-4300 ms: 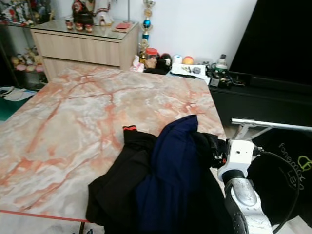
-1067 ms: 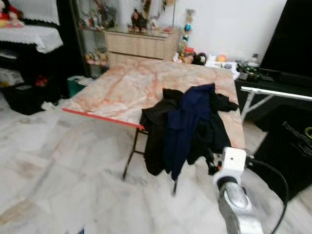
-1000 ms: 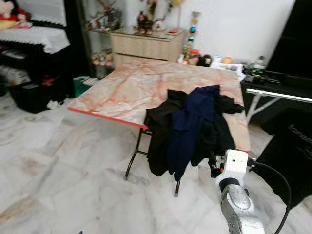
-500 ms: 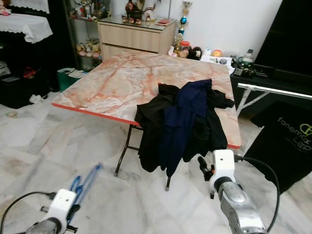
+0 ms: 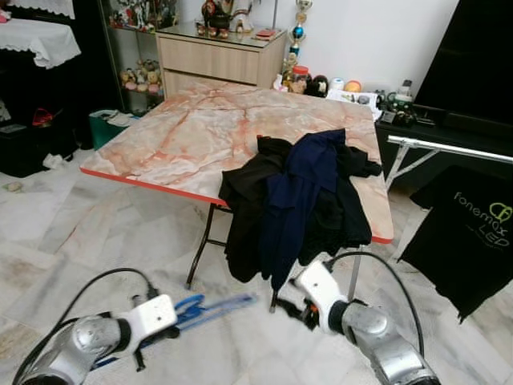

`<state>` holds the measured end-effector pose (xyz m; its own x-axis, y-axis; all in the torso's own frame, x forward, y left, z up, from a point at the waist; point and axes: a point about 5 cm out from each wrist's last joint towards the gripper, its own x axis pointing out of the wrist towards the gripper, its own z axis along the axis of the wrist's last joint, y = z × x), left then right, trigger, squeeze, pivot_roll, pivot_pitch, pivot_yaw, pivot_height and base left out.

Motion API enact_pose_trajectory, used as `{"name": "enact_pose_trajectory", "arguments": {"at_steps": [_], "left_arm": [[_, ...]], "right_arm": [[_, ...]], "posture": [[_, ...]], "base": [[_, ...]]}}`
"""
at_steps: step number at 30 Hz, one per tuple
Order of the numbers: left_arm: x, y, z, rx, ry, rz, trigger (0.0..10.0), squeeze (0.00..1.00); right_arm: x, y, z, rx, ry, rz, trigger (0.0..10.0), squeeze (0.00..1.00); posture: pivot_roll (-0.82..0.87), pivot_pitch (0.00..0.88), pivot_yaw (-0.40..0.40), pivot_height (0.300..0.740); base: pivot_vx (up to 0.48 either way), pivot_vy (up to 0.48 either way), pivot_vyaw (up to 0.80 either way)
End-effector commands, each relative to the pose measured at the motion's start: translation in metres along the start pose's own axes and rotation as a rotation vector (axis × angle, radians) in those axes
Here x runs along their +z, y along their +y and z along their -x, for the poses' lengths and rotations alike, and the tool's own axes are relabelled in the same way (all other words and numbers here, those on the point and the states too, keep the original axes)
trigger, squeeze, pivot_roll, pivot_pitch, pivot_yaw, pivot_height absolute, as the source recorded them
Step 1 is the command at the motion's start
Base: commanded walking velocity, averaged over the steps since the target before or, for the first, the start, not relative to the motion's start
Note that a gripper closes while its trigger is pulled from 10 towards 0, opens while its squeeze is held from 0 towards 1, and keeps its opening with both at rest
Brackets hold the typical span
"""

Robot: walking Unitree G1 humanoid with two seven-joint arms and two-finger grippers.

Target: Hang hanger

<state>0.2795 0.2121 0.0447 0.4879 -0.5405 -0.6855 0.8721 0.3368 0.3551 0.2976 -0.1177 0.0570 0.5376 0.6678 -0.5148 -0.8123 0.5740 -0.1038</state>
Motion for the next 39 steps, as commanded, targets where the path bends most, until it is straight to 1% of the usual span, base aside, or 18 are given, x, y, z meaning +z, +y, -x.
{"name": "enact_pose_trajectory", "arguments": {"at_steps": [1, 3, 4, 6, 9, 10, 11, 12, 15, 19, 20, 22, 27, 30, 35, 37, 39], "left_arm": [[0.011, -0.003, -0.003, -0.061, -0.011, -0.059, 10.0, 0.0], [0.019, -0.005, -0.004, -0.091, -0.019, -0.101, 10.0, 0.0], [0.019, -0.005, -0.004, -0.091, -0.019, -0.101, 10.0, 0.0], [0.03, -0.01, -0.008, -0.143, -0.046, -0.108, 10.0, 0.0], [0.041, -0.017, -0.012, -0.199, -0.064, -0.132, 10.0, 0.0], [0.041, -0.017, -0.012, -0.199, -0.064, -0.132, 10.0, 0.0], [0.046, -0.02, -0.015, -0.219, -0.064, -0.138, 10.0, 0.0], [0.046, -0.02, -0.015, -0.219, -0.064, -0.138, 10.0, 0.0], [0.055, -0.023, -0.018, -0.23, -0.063, -0.137, 10.0, 0.0], [0.059, -0.023, -0.019, -0.231, -0.07, -0.133, 10.0, 0.0], [0.063, -0.024, -0.02, -0.244, -0.076, -0.14, 10.0, 0.0], [0.068, -0.023, -0.02, -0.254, -0.087, -0.151, 10.0, 0.0], [0.081, -0.018, -0.019, -0.255, -0.103, -0.164, 10.0, 0.0], [0.089, -0.017, -0.019, -0.262, -0.132, -0.145, 10.0, 0.0], [0.092, -0.016, -0.019, -0.259, -0.133, -0.145, 10.0, 0.0], [0.093, -0.016, -0.02, -0.259, -0.135, -0.143, 10.0, 0.0], [0.097, -0.017, -0.021, -0.263, -0.143, -0.14, 10.0, 0.0]], "right_arm": [[0.008, 0.0, 0.001, 0.093, -0.001, 0.075, 10.0, 0.0], [0.01, 0.005, 0.001, 0.185, 0.008, 0.137, 10.0, 0.0], [0.01, 0.005, 0.001, 0.185, 0.008, 0.137, 10.0, 0.0], [0.013, 0.01, 0.002, 0.283, -0.004, 0.171, 10.0, 0.0], [0.016, 0.013, 0.0, 0.382, 0.004, 0.214, 10.0, 0.0], [0.016, 0.013, 0.0, 0.382, 0.004, 0.214, 10.0, 0.0], [0.017, 0.013, -0.001, 0.425, 0.013, 0.232, 10.0, 0.0], [0.017, 0.013, -0.001, 0.425, 0.013, 0.232, 10.0, 0.0], [0.02, 0.011, -0.001, 0.491, 0.016, 0.259, 10.0, 0.0], [0.024, 0.01, -0.003, 0.497, 0.006, 0.276, 10.0, 0.0], [0.024, 0.01, -0.004, 0.498, 0.005, 0.283, 10.0, 0.0], [0.023, 0.01, -0.005, 0.499, 0.009, 0.286, 10.0, 0.0], [0.017, 0.01, -0.009, 0.5, 0.056, 0.316, 10.0, 0.0], [0.014, 0.01, -0.008, 0.515, 0.075, 0.326, 10.0, 0.0], [0.011, 0.009, -0.005, 0.548, 0.096, 0.337, 10.0, 0.0], [0.007, 0.006, -0.004, 0.539, 0.128, 0.363, 10.0, 0.0], [0.005, 0.003, -0.005, 0.503, 0.14, 0.36, 10.0, 0.0]], "posture": [[0.14, 0.0, -0.098, 0.74], [0.14, 0.0, -0.1, 0.74], [0.14, 0.0, -0.1, 0.74], [0.18, 0.0, -0.122, 0.74], [0.21, 0.0, -0.145, 0.74], [0.21, 0.0, -0.145, 0.74], [0.22, 0.0, -0.154, 0.74], [0.22, 0.0, -0.154, 0.74], [0.25, 0.0, -0.154, 0.74], [0.25, 0.0, -0.136, 0.74], [0.25, 0.0, -0.12, 0.74], [0.25, 0.0, -0.116, 0.74], [0.26, 0.0, -0.119, 0.74], [0.26, 0.0, -0.127, 0.74], [0.25, 0.0, -0.135, 0.74], [0.25, 0.0, -0.135, 0.74], [0.25, 0.0, -0.138, 0.74]], "base": [[0.0, 0.0, 0.0], [0.0, 0.0, 0.0], [0.0, 0.0, 0.0], [0.0, 0.0, 0.0], [0.0, 0.0, 0.0], [0.0, 0.0, 0.0], [0.0, 0.0, 0.0], [0.0, 0.0, 0.0], [0.0, 0.0, 0.0], [0.0, 0.0, 0.0], [0.0, 0.0, 0.0], [0.0, 0.0, 0.0], [0.0, 0.0, 0.0], [0.0, 0.0, 0.0], [0.0, 0.0, 0.0], [0.0, 0.0, 0.0], [0.0, 0.0, 0.0]]}}
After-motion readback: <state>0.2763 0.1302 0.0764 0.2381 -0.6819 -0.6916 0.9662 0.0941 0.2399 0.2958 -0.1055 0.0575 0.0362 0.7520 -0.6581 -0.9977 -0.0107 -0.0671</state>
